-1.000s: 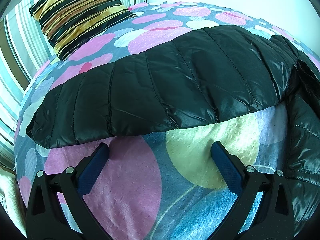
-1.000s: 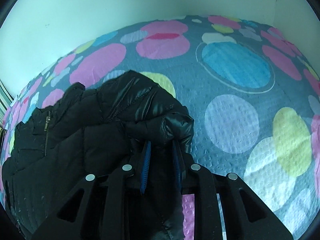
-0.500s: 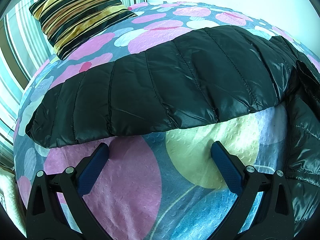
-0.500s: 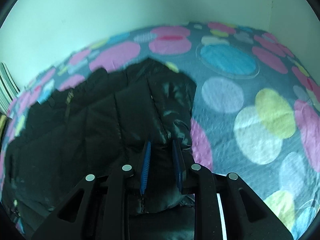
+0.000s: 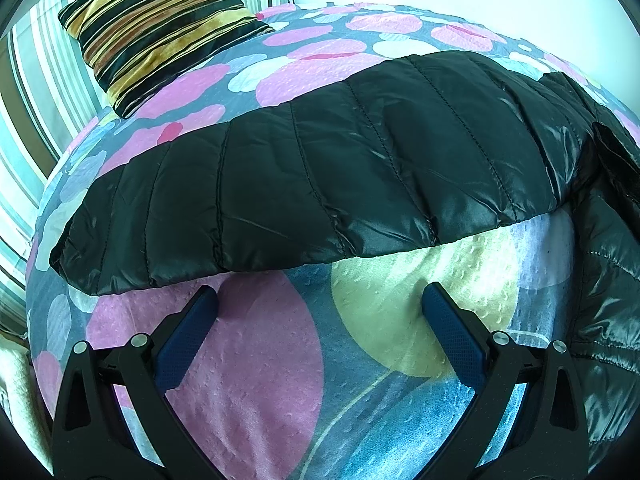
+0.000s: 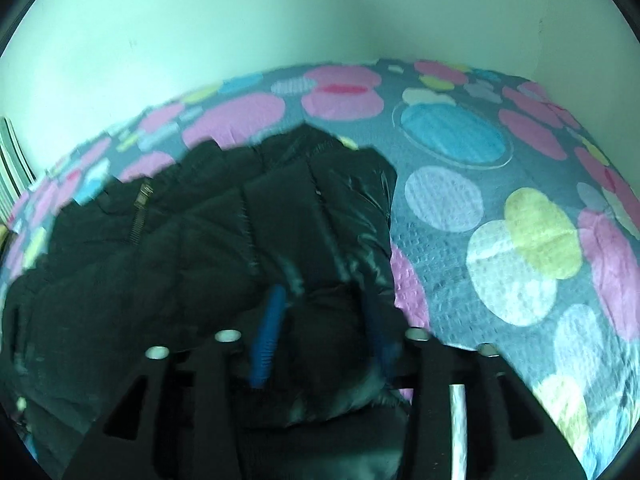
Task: Fold large clothes
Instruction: 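Carry the held sleeve across the jacket body and open the right gripper, then reach the left gripper to the other sleeve cuff and grasp it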
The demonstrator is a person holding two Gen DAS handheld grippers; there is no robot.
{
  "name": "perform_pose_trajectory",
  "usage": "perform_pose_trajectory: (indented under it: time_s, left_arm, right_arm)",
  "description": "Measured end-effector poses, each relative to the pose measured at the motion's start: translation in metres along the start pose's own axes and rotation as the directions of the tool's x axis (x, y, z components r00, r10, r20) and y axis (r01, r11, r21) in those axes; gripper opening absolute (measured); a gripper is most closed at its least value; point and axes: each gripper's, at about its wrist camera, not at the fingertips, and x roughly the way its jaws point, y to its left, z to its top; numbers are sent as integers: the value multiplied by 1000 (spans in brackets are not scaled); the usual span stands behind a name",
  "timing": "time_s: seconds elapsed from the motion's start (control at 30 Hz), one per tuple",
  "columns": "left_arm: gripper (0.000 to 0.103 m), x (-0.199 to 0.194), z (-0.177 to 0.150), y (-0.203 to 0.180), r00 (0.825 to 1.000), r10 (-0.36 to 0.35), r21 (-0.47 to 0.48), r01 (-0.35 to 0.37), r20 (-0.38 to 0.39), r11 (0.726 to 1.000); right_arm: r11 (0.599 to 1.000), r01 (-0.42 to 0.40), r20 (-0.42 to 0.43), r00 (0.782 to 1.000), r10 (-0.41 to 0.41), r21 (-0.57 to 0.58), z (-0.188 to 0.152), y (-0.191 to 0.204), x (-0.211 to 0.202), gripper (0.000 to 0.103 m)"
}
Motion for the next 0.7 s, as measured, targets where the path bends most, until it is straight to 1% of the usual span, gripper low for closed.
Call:
perform_pose_trajectory:
  time_s: [0.07,0.13,0.2,0.3,0.33,0.43,0.53,0.6,0.7]
  left_arm:
    - [101,0,0,0,1000,0,0,0,0,1000]
    - [101,0,0,1,1000,0,1,0,-1,1000]
    - [101,0,0,1,1000,0,1,0,0,1000]
    - [101,0,0,1,1000,-5,-3,5,-2,1000]
    - [101,0,0,1,1000,-5,-3,5,-2,1000]
    - [101,0,0,2,1000,-3,-1,3,-2,1000]
    - [101,1,0,2,1000,-2,1,2,-3,1000]
    - [101,1,0,2,1000,-3,0,3,-4,1000]
    - [101,1,0,2,1000,-2,1,2,-4,1000]
  right_arm:
    - [1000,-2,22,1000,2,-21,-2,10,-16,52]
    - [998,15,44,999,-13,-54,-7,22,-26,52]
    - [997,21,52,999,-18,-74,-8,32,-26,52]
    - [996,-5,18,1000,6,-84,-10,46,-11,52]
    - [996,-1,10,1000,2,-93,-12,51,-7,52]
    - [990,49,-15,999,-52,-130,-24,61,13,52]
    - [986,80,7,997,-80,-147,-34,63,21,54]
    - [984,97,17,995,-95,-148,-36,63,24,58]
    - [983,109,27,994,-106,-150,-39,64,27,60]
